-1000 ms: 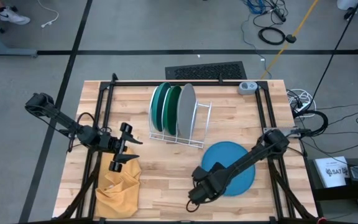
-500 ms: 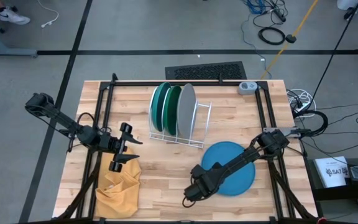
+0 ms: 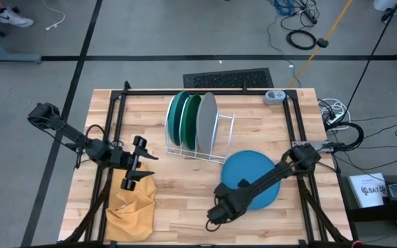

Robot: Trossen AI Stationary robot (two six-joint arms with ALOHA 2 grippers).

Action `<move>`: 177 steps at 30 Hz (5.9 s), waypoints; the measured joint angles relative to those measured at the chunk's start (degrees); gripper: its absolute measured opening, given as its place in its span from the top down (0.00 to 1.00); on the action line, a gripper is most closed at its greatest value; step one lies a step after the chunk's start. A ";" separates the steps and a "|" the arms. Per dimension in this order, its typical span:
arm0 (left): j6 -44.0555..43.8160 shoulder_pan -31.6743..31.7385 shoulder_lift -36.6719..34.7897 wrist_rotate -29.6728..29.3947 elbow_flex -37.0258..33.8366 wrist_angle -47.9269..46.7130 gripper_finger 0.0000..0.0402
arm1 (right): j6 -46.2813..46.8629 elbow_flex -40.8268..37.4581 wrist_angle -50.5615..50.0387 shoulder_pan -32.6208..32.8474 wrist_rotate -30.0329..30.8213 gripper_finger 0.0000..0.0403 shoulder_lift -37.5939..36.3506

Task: Sort dishes
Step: Put the blue plate in the white dish rack

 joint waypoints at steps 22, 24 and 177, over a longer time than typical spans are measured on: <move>0.01 0.00 0.00 0.02 0.00 -0.02 0.46 | -33.00 18.82 20.22 10.85 54.67 1.00 -14.77; 0.00 0.00 0.00 0.02 0.00 -0.02 0.46 | -32.92 18.79 20.43 11.09 60.69 1.00 -14.77; 1.46 -0.02 0.00 0.35 0.00 2.97 0.46 | -76.04 -58.82 156.07 -12.79 38.60 0.48 -14.89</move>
